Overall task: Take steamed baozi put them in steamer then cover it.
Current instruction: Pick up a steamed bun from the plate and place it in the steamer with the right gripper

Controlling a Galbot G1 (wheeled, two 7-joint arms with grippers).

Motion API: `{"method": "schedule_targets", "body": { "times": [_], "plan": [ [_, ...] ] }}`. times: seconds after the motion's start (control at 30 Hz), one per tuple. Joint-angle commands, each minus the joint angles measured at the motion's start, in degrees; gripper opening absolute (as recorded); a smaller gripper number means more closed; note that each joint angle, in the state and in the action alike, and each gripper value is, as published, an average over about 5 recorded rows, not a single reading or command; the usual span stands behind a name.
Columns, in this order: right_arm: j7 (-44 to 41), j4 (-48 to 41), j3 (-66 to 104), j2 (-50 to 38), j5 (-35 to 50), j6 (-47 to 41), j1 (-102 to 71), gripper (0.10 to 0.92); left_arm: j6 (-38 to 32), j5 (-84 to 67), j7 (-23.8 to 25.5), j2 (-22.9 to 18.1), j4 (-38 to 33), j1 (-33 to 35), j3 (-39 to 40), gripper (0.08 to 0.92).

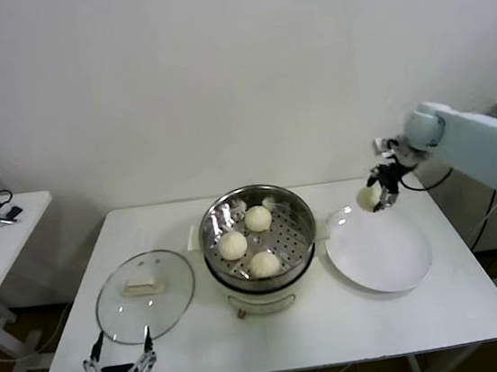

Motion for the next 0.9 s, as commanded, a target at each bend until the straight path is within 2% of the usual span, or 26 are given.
{"method": "schedule_targets", "body": {
  "times": [0.03, 0.4, 0.63, 0.9],
  "plan": [
    [1.7, 7.2, -18.6, 8.5, 23.3, -3.0, 20.5, 0.721, -0.5, -0.5, 0.0, 0.8, 1.8, -0.5, 1.1, 0.823],
    [5.7, 13.1, -23.0, 18.2, 31.8, -6.3, 21.2, 0.721, -0.5, -1.0, 0.1, 1.0, 0.9, -0.4, 2.1, 0.823],
    [7.7, 14.6, -24.1, 21.7, 31.3, -7.0, 17.7, 0.721, -0.5, -1.1, 0.1, 1.9, 1.3, -0.7, 1.9, 0.823],
    [8.1, 11.5, -24.4, 25.3, 29.0, -7.2, 12.9, 0.721, -0.3, -1.3, 0.1, 2.3, 1.3, -1.3, 1.6, 0.823]
  ]
}}
